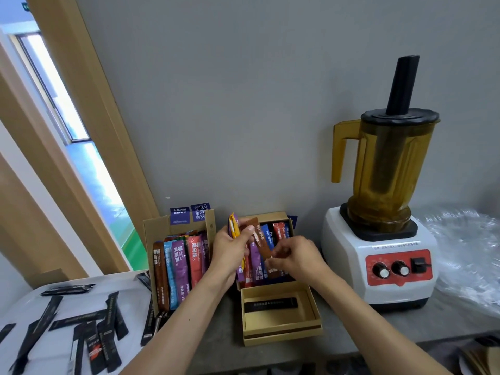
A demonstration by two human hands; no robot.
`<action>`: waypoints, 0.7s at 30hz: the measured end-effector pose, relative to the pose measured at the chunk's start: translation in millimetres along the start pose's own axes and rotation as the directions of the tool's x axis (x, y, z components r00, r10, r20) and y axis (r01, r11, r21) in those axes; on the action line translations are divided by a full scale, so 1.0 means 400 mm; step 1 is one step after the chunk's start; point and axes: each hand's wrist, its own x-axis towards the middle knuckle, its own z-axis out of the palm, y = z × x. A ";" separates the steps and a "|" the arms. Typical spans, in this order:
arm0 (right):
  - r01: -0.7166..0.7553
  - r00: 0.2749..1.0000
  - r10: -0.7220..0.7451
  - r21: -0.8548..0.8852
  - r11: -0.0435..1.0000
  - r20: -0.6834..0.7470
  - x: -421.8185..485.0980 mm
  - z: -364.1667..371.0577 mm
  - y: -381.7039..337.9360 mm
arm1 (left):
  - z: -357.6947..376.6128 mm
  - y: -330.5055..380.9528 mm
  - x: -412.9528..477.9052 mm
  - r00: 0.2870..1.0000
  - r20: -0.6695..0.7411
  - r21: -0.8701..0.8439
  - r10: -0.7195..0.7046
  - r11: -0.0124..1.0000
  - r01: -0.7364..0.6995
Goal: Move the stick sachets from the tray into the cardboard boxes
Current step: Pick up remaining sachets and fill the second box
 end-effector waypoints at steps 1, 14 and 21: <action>-0.006 1.000 0.005 -0.058 0.998 -0.020 0.005 0.014 0.000 | 0.007 0.001 -0.001 1.000 0.001 0.003 -0.003 1.000 0.003; -0.031 0.990 -0.016 -0.318 0.948 -0.144 0.010 0.078 0.006 | -0.010 0.009 0.003 0.990 0.013 -0.423 -0.142 0.896 0.134; 0.023 0.987 -0.001 0.135 0.991 -0.160 0.001 0.046 -0.015 | -0.011 0.013 0.004 0.993 0.038 -0.422 -0.116 0.898 0.121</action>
